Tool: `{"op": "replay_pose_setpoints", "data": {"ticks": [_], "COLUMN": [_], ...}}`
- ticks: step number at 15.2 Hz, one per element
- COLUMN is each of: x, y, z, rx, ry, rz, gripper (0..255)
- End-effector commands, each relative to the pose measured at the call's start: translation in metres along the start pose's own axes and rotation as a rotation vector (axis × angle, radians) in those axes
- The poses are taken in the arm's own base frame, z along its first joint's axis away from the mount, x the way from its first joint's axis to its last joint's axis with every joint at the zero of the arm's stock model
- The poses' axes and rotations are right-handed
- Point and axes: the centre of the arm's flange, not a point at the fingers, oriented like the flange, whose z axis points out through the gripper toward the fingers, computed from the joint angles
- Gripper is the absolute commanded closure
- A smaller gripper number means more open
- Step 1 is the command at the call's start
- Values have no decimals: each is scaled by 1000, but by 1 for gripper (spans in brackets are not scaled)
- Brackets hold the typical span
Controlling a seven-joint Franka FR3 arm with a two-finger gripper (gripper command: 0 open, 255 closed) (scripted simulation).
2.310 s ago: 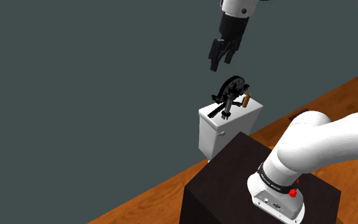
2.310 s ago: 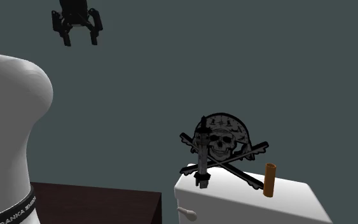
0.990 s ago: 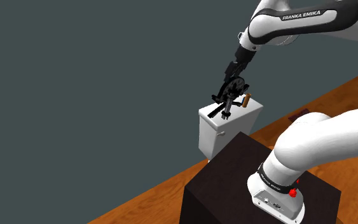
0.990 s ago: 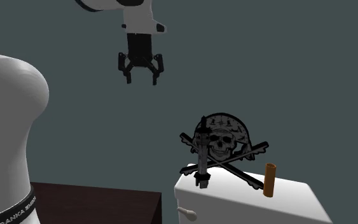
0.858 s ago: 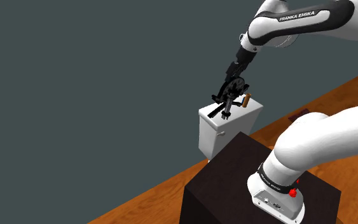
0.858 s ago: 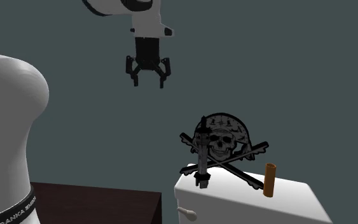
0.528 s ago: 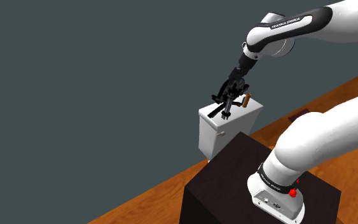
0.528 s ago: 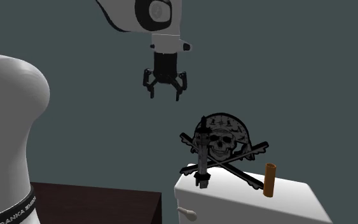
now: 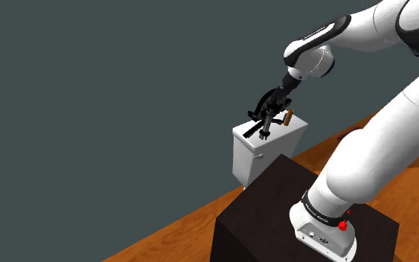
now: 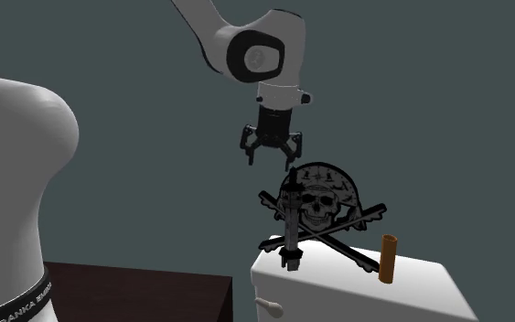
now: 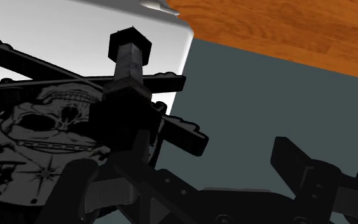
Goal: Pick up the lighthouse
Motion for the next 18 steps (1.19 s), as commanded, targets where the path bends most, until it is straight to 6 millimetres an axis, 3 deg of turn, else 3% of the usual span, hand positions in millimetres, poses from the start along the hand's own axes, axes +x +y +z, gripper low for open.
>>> {"op": "replay_pose_setpoints", "data": {"ticks": [1, 5, 14, 15, 18], "x": [1, 0, -12, -12, -12], "y": [25, 67, 72, 72, 72], "z": [14, 40, 78, 78, 78], "rx": [5, 20, 20, 20, 20], "ry": [16, 40, 40, 40, 40], "rz": [4, 16, 16, 16, 16], "gripper": [0, 0, 0, 255, 255]}}
